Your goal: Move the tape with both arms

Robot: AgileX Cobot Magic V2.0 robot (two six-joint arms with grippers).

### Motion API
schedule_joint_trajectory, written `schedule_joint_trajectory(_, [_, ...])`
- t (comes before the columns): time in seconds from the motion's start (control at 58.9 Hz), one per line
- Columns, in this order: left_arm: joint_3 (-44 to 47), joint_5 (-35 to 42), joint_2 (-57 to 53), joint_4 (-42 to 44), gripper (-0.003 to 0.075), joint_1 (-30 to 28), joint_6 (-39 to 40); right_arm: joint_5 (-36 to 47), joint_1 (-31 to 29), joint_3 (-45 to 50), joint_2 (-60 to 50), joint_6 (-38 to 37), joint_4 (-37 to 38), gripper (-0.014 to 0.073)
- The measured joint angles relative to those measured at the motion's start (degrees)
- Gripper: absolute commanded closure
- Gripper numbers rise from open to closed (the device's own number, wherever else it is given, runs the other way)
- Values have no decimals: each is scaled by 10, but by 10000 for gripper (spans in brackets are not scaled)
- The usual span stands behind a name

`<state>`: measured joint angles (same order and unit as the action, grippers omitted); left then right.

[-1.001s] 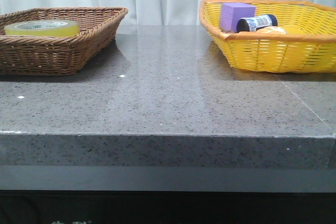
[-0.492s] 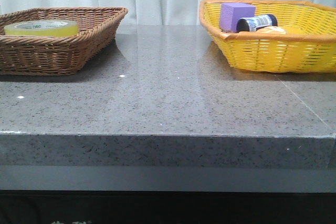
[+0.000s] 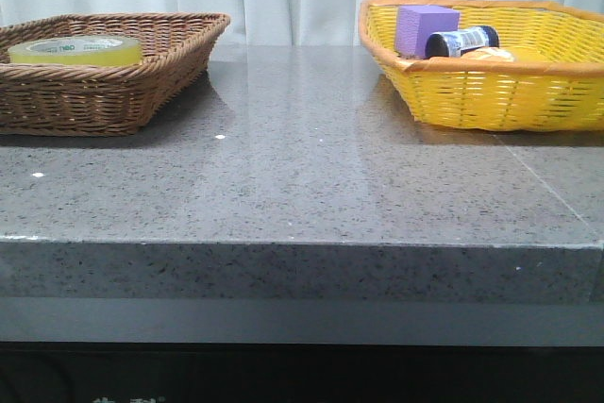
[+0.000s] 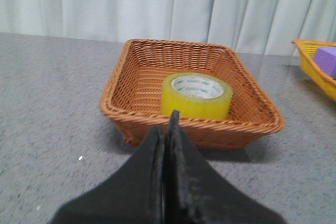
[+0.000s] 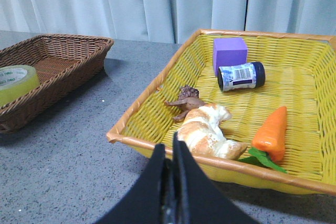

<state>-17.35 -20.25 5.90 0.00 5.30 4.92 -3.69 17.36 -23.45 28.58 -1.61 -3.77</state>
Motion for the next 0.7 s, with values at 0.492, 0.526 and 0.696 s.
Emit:
schedule_joint_trajectory(0.492, [178,25,-62,0,740,-27,0,0,0,0,0,0,0,662])
schedule_joint_trajectory(0.526, [178,31,-62,0,740,-27,0,0,0,0,0,0,0,662])
schedule_joint_trajectory(0.696, [178,49,-62,0,740,-27,0,0,0,0,0,0,0,662])
